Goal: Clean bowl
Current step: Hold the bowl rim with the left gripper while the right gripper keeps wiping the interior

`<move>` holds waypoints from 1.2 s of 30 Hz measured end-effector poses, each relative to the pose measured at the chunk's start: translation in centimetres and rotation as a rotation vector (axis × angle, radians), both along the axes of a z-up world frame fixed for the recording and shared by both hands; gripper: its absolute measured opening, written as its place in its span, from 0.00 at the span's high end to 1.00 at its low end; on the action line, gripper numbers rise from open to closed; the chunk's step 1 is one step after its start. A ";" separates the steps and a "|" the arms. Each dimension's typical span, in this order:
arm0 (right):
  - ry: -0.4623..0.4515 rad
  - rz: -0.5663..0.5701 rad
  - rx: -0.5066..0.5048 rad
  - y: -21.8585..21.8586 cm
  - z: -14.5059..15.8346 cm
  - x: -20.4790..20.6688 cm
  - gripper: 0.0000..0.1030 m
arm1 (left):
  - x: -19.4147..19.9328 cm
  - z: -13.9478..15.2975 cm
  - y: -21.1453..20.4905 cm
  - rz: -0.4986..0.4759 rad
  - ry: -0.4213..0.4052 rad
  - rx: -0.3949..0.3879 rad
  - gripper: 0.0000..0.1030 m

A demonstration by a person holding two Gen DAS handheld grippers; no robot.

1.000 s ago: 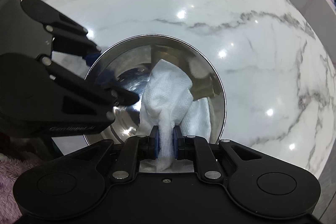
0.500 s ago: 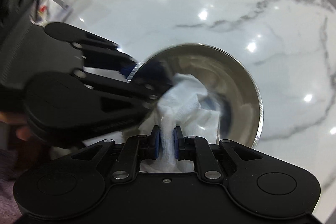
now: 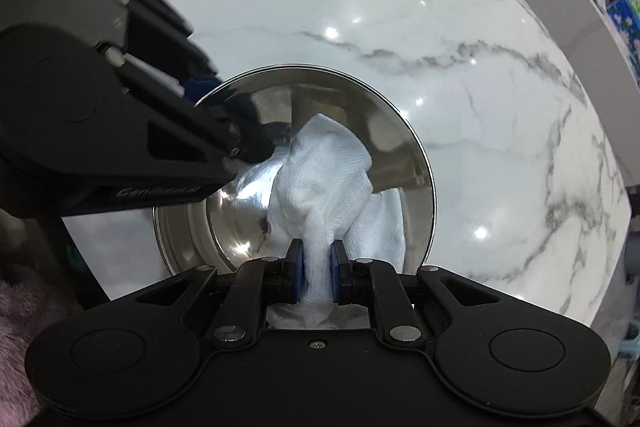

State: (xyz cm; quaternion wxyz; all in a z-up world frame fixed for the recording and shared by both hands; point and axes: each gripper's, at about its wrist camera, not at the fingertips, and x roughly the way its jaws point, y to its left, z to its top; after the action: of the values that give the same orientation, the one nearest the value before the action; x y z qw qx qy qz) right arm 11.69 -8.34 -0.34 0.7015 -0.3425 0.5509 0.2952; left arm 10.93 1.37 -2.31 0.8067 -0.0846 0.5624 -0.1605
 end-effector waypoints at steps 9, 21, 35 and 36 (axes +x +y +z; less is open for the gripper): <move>0.027 -0.048 0.041 -1.2 0.2 1.1 0.89 | -0.2 -0.2 0.1 -0.013 0.024 -0.024 0.79; 0.223 -0.102 0.211 -0.2 -0.5 0.5 0.89 | -0.2 0.7 0.0 0.015 -0.068 0.035 0.87; 0.039 -0.029 0.064 -0.4 -0.4 -0.5 0.89 | -0.2 0.5 0.1 0.006 -0.034 0.050 0.69; 0.042 -0.034 0.069 -0.5 -0.4 -0.4 0.89 | -0.3 0.3 0.0 -0.001 -0.020 0.048 0.68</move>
State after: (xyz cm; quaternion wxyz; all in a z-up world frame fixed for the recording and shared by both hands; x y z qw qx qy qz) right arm 11.25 -8.85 -0.72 0.7061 -0.3023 0.5608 0.3092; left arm 10.67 1.35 -1.97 0.8141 -0.0633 0.5580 -0.1483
